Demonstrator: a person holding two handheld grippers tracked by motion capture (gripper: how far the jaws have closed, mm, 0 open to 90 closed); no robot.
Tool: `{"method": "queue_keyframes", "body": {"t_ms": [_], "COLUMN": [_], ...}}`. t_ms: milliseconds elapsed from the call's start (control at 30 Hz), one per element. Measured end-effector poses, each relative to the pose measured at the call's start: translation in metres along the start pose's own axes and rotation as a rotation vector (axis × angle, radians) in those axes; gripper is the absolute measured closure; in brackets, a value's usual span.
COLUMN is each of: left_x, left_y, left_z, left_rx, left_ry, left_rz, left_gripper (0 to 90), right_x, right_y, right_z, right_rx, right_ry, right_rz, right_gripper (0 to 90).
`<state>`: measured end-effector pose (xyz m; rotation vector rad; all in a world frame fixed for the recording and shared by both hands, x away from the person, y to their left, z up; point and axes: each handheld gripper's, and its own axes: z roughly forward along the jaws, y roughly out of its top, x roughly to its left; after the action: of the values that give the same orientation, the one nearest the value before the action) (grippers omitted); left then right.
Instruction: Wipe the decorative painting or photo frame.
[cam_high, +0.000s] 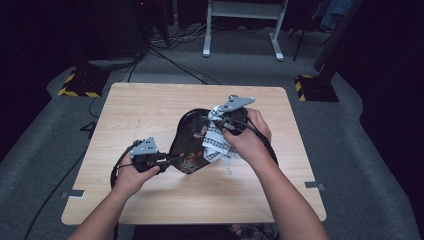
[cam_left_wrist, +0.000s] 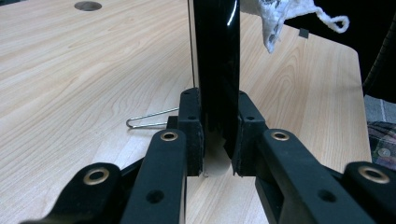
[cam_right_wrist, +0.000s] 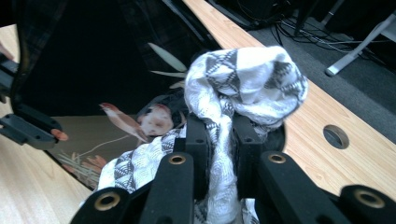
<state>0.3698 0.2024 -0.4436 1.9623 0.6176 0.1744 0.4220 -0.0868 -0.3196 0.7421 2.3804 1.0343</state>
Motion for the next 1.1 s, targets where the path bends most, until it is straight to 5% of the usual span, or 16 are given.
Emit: {"method": "queue_keyframes", "body": {"t_ms": [767,1100], "left_x": [0.0,-0.001], "left_y": [0.0,0.0], "left_z": [0.001,0.001], "left_rx": [0.006,0.002], "left_ry": [0.006,0.004], "left_rz": [0.004,0.003], "left_gripper": [77.7,77.7], "right_x": [0.057,0.039], "right_y": [0.013,0.009], "right_z": [0.017,0.012], "right_rx": [0.017,0.006], "right_ry": [0.126,0.104], "right_rz": [-0.136,-0.084], "right_gripper": [80.6,80.8]}}
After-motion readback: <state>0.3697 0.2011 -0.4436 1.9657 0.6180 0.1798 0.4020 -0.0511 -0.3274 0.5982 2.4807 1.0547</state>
